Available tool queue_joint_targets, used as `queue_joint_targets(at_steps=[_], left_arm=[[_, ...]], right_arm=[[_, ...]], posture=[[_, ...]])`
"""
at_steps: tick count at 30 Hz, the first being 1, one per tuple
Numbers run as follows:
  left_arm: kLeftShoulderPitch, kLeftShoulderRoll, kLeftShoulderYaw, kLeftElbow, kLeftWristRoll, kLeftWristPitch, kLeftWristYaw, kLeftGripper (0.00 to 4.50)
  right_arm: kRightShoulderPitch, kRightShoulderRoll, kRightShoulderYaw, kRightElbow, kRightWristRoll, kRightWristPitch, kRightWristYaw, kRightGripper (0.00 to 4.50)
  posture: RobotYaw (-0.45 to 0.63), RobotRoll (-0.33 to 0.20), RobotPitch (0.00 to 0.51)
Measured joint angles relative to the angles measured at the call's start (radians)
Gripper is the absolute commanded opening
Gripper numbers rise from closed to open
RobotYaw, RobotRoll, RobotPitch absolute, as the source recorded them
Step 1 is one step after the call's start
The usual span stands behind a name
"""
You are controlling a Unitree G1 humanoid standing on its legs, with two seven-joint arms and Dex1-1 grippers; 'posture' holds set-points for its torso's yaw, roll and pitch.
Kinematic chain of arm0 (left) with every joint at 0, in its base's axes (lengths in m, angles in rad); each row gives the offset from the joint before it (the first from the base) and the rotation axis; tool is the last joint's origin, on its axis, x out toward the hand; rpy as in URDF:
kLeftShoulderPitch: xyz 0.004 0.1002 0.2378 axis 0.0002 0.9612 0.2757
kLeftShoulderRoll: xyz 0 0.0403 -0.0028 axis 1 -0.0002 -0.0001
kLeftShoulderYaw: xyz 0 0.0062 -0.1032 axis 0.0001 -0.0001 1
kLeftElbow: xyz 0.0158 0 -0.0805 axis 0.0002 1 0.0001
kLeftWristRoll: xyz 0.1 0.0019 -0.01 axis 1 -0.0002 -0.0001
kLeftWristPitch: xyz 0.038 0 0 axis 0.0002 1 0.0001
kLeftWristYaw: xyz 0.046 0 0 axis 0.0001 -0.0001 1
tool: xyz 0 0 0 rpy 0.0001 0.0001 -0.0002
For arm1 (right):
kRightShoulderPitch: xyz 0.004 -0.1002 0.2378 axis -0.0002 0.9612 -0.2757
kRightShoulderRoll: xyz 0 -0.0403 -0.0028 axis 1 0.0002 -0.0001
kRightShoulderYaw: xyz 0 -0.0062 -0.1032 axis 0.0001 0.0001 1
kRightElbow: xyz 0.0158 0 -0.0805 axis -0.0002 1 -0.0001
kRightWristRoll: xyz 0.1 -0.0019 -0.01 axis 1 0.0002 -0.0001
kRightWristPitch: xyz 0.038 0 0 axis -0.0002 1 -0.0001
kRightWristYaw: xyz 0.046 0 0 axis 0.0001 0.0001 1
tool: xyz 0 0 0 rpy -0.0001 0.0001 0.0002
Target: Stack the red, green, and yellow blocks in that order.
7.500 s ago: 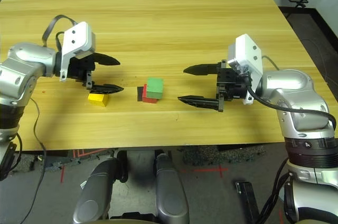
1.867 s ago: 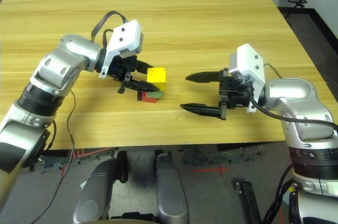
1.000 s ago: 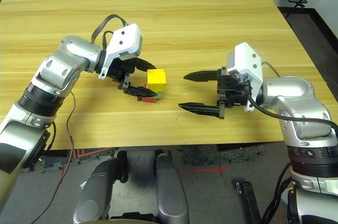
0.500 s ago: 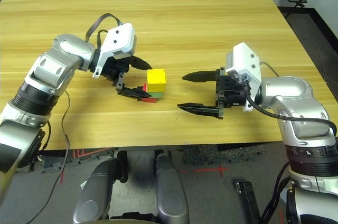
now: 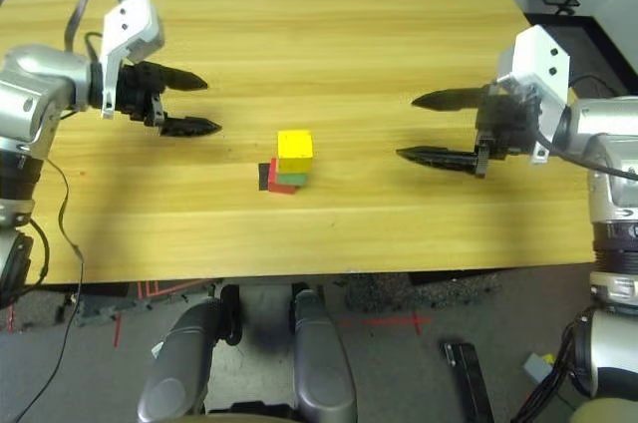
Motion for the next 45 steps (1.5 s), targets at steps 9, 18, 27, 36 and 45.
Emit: queue_joint_targets(at_steps=[9, 18, 27, 36, 45], left_arm=[[0.265, -0.083, 0.296, -0.104, 0.024, -0.17, 0.558, 4.48], [0.484, -0.165, 0.399, -0.323, 0.102, -0.257, 0.89, 4.48], [0.519, -0.176, 0.387, -0.345, 0.112, -0.295, 0.936, 4.48], [0.636, -0.208, 0.387, -0.446, 0.094, -0.265, 0.937, 4.48], [0.657, -0.275, 0.351, -0.515, 0.092, -0.195, 0.947, 4.48]], right_arm=[[-0.062, 0.175, -0.1, 0.116, -0.112, -0.123, -0.53, 4.5], [-0.025, 0.263, -0.186, 0.152, -0.17, -0.237, -0.932, 4.5], [0.085, 0.267, -0.243, 0.142, -0.164, -0.244, -1.02, 4.5], [0.212, 0.266, -0.307, 0.051, -0.136, -0.243, -1.029, 4.5], [0.217, 0.266, -0.33, 0.005, -0.107, -0.24, -1.03, 4.5]], posture=[[0.21, 0.102, 0.297], [0.23, 0.102, 0.293], [0.21, 0.094, 0.305], [0.19, 0.099, 0.324], [0.14, 0.094, 0.356]])
